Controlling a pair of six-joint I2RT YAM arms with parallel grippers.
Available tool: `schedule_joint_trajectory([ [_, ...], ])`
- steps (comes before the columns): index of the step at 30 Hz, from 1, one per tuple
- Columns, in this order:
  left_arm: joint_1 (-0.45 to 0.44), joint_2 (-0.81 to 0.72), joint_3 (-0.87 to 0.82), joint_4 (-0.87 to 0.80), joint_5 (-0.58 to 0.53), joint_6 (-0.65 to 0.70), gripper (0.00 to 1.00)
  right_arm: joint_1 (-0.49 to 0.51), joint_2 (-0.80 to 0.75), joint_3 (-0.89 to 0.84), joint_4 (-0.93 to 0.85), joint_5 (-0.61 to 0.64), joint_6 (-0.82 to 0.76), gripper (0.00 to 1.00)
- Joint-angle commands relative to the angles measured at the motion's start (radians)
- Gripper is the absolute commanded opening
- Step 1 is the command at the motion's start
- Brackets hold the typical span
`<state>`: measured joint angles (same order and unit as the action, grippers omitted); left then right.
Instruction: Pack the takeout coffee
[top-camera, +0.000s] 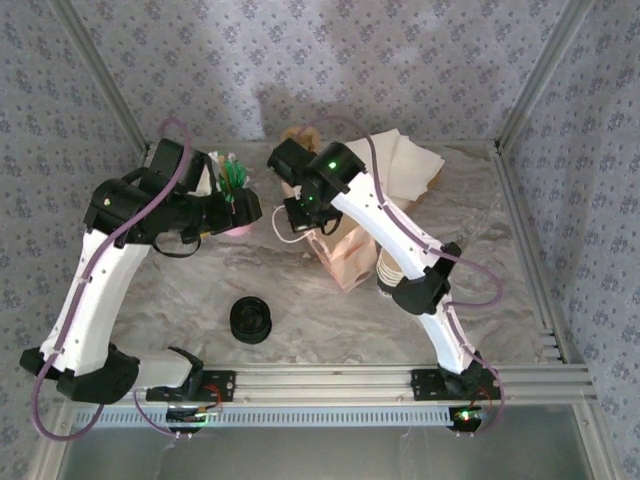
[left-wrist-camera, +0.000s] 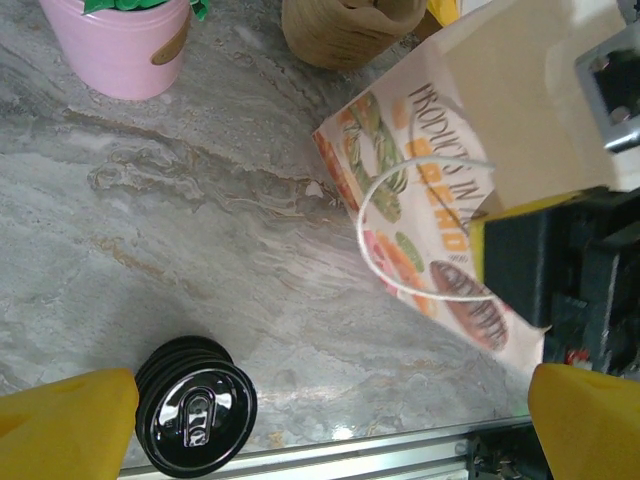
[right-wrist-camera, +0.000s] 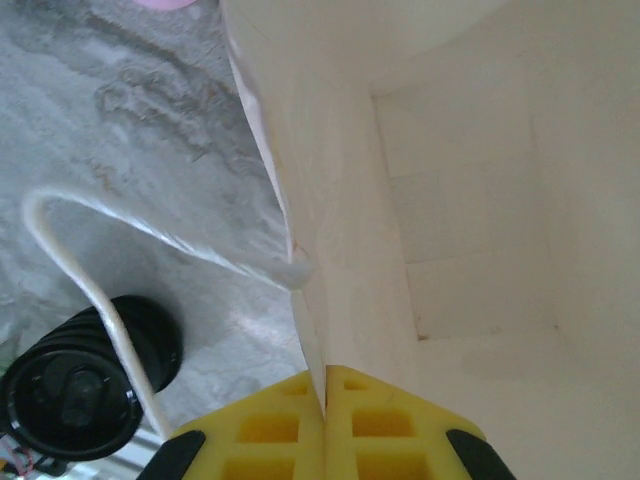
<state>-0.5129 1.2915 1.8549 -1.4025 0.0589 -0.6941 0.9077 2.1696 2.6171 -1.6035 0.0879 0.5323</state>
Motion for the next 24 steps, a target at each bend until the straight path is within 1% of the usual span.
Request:
schedule_joint_trajectory([
  [1, -0.005, -0.026, -0.009, 0.02, -0.002, -0.01, 1.0, 0.036, 0.021, 0.026, -0.123, -0.041, 0.088, 0.05],
  [4, -0.005, -0.023, -0.009, 0.023, -0.002, -0.004, 0.99, 0.038, 0.014, 0.041, -0.139, -0.049, 0.088, 0.12],
  [8, -0.006, -0.014, -0.002, 0.025, 0.002, -0.004, 1.0, 0.015, -0.015, 0.061, -0.138, -0.052, 0.088, 0.32],
  [12, -0.004, 0.001, 0.012, 0.025, 0.007, -0.007, 1.0, -0.013, -0.059, 0.061, -0.144, -0.048, 0.088, 0.43],
  [16, -0.005, 0.016, 0.028, 0.022, 0.01, -0.008, 0.99, -0.037, -0.099, 0.061, -0.151, -0.035, 0.081, 0.46],
  [21, -0.005, 0.041, 0.05, 0.026, 0.039, -0.016, 1.0, -0.079, -0.167, 0.06, -0.145, 0.038, 0.057, 0.46],
  [24, -0.011, 0.054, 0.069, 0.028, 0.058, -0.018, 1.0, -0.11, -0.204, 0.055, -0.135, 0.104, 0.03, 0.47],
])
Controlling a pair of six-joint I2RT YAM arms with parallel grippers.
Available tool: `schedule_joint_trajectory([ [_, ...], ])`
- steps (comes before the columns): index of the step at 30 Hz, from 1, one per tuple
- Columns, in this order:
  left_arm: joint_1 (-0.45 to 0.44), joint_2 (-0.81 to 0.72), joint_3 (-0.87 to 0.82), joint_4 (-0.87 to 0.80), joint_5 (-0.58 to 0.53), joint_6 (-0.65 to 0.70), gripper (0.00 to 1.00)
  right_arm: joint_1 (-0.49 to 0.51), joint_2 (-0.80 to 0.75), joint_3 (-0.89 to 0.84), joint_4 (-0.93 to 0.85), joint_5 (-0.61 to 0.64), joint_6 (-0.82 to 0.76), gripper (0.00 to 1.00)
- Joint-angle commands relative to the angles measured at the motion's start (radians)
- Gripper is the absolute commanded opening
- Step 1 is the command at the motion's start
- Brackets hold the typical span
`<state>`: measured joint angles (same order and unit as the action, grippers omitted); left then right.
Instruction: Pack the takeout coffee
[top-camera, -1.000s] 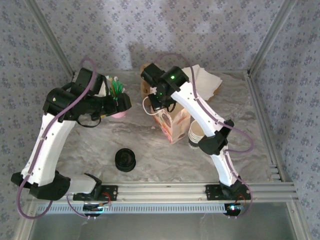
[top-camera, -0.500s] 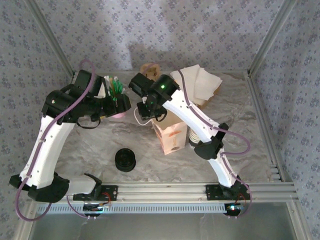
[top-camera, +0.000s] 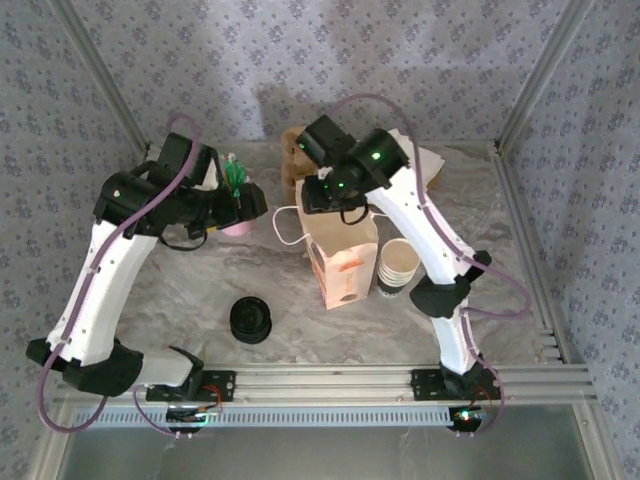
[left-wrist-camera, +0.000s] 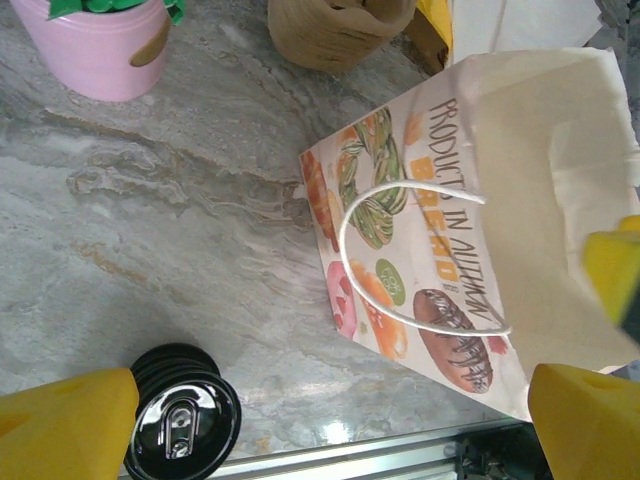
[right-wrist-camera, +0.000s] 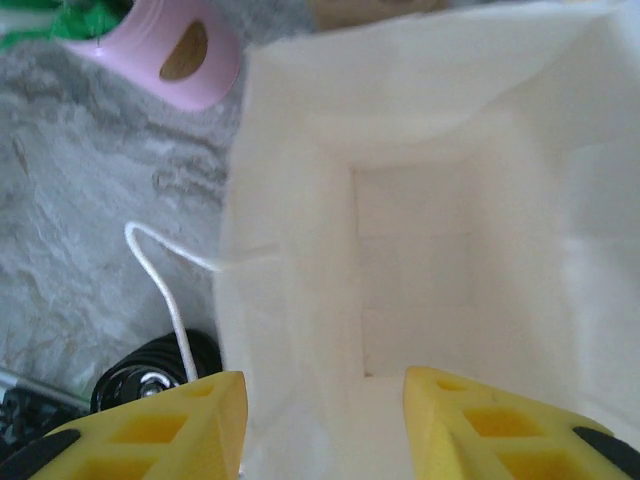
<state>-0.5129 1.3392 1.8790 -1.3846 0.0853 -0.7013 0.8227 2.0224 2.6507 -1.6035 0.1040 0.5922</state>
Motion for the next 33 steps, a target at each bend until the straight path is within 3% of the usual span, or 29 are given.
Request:
schedule_joint_trajectory([
  [1, -0.015, 0.011, 0.053, 0.009, 0.032, -0.01, 0.99, -0.04, -0.07, 0.017, -0.128, 0.102, -0.04, 0.48],
  [8, -0.051, 0.033, 0.065, 0.006, 0.03, -0.04, 1.0, -0.144, -0.162, -0.086, -0.045, 0.124, -0.09, 0.56],
  [15, -0.058, 0.059, 0.096, 0.028, 0.065, -0.085, 1.0, -0.27, -0.224, -0.219, 0.075, 0.003, -0.117, 0.62],
  [22, -0.057, 0.098, 0.085, 0.095, 0.078, -0.159, 1.0, -0.294, -0.258, -0.351, 0.184, -0.091, -0.132, 0.71],
  [33, -0.064, 0.146, 0.085, 0.134, 0.054, -0.243, 0.99, -0.267, -0.165, -0.383, 0.188, -0.088, -0.155, 0.73],
])
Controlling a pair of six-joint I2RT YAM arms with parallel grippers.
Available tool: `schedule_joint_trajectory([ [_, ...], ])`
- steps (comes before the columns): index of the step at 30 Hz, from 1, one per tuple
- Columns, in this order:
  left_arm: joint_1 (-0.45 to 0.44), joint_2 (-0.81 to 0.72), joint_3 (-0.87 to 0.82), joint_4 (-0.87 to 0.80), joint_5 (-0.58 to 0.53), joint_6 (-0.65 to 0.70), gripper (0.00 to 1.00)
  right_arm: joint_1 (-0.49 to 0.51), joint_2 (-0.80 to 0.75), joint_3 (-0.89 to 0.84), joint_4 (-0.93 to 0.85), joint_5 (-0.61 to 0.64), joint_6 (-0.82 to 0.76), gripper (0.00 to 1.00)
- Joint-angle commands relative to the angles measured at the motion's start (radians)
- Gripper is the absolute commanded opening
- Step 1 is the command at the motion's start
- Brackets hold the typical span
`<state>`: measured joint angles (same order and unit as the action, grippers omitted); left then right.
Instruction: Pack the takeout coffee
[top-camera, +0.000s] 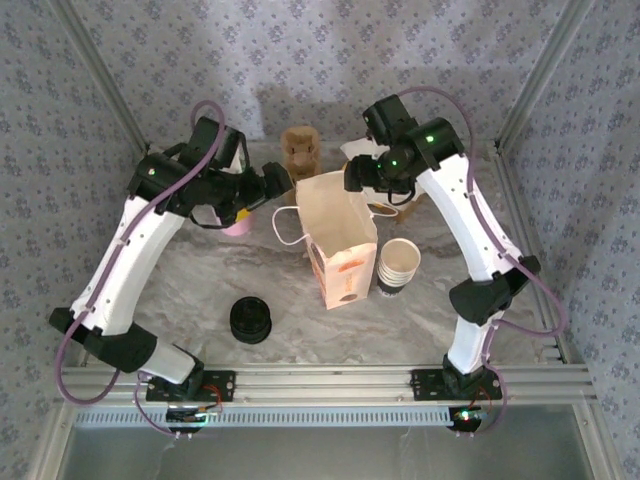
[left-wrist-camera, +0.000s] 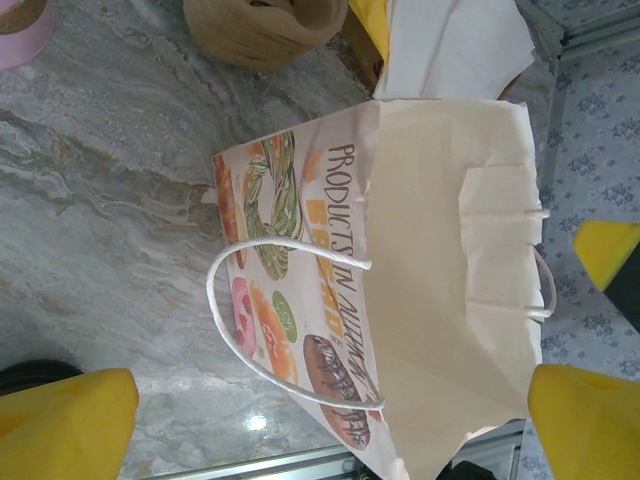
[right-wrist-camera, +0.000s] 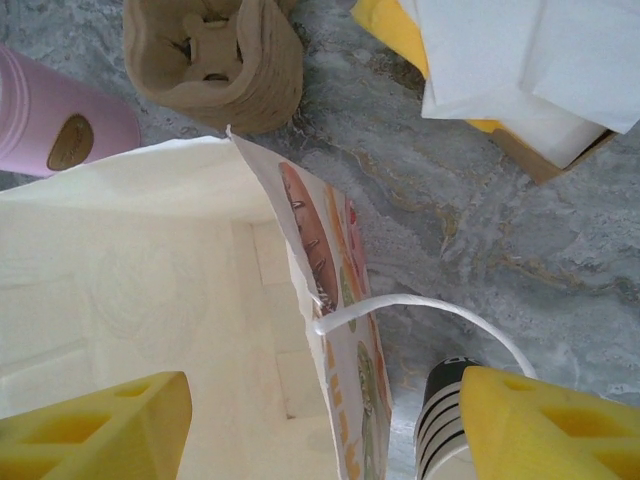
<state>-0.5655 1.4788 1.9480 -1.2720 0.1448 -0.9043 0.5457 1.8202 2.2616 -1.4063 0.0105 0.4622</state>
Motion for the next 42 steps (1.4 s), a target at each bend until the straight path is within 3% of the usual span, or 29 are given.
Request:
schedule_joint_trajectory([
  [1, -0.015, 0.009, 0.015, 0.022, -0.012, -0.044, 0.99, 0.012, 0.044, 0.005, -0.01, 0.01, -0.027, 0.72],
  [8, -0.046, 0.011, -0.026, 0.034, -0.039, -0.065, 0.99, 0.035, 0.1, 0.005, 0.003, 0.017, -0.039, 0.64],
  [14, -0.047, 0.001, -0.031, 0.031, -0.054, -0.039, 0.99, 0.074, 0.116, 0.015, -0.016, 0.078, -0.033, 0.43],
  [19, -0.047, -0.019, -0.036, 0.017, -0.08, 0.005, 0.99, 0.103, 0.117, 0.019, -0.054, 0.092, -0.013, 0.19],
  [24, -0.024, -0.052, -0.044, 0.031, -0.08, 0.024, 1.0, 0.113, 0.104, 0.03, -0.061, 0.071, 0.058, 0.09],
  [31, 0.066, -0.121, -0.051, 0.043, -0.07, 0.079, 1.0, 0.139, 0.095, 0.059, -0.047, 0.021, 0.191, 0.08],
  [42, 0.177, -0.187, -0.054, -0.055, -0.048, 0.204, 1.0, 0.226, 0.128, 0.135, -0.09, 0.061, 0.285, 0.07],
])
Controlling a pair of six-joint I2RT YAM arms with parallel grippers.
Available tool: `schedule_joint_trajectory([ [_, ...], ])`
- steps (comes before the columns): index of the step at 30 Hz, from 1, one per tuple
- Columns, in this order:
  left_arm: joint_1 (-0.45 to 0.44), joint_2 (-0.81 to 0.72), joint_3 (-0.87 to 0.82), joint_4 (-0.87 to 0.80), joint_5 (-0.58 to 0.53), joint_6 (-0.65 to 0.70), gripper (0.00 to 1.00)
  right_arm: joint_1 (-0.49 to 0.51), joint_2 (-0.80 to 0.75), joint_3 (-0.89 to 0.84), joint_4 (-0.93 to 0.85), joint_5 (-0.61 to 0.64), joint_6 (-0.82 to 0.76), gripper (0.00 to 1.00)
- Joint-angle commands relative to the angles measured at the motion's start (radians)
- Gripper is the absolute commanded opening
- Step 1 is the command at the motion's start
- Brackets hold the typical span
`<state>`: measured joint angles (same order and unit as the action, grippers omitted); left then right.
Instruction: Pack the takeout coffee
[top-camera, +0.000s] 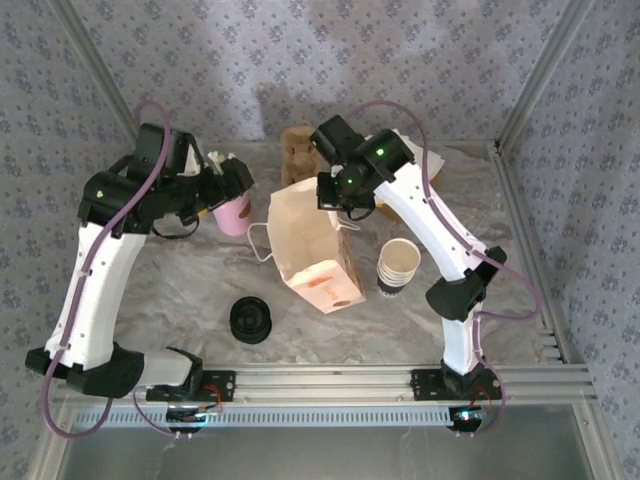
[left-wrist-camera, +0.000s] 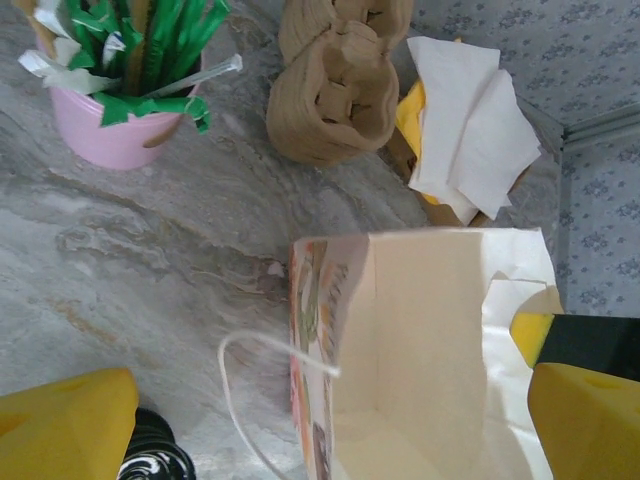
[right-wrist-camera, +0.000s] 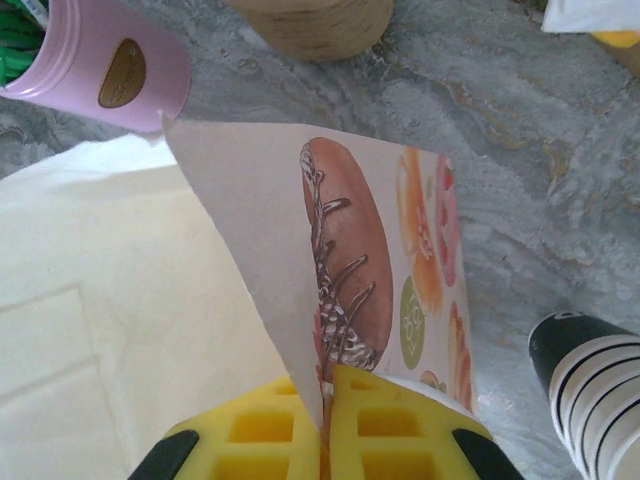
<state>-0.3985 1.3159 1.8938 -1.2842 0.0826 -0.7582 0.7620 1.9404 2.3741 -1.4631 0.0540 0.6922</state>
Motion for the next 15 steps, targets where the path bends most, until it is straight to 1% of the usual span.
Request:
schedule_joint_trajectory([
  [1, 0.011, -0.029, -0.003, -0.045, 0.014, 0.063, 1.0, 0.013, 0.005, 0.022, -0.029, 0.014, 0.063, 0.07],
  [6, 0.013, -0.049, -0.038, -0.026, 0.028, 0.066, 1.0, 0.013, -0.017, -0.02, 0.017, -0.066, 0.102, 0.07],
  [11, 0.013, -0.057, -0.061, -0.012, 0.046, 0.059, 1.0, 0.013, -0.033, -0.069, 0.033, -0.066, 0.109, 0.07],
  [15, 0.013, -0.061, -0.063, -0.013, 0.051, 0.059, 1.0, 0.013, -0.06, -0.155, 0.075, -0.065, 0.11, 0.07],
])
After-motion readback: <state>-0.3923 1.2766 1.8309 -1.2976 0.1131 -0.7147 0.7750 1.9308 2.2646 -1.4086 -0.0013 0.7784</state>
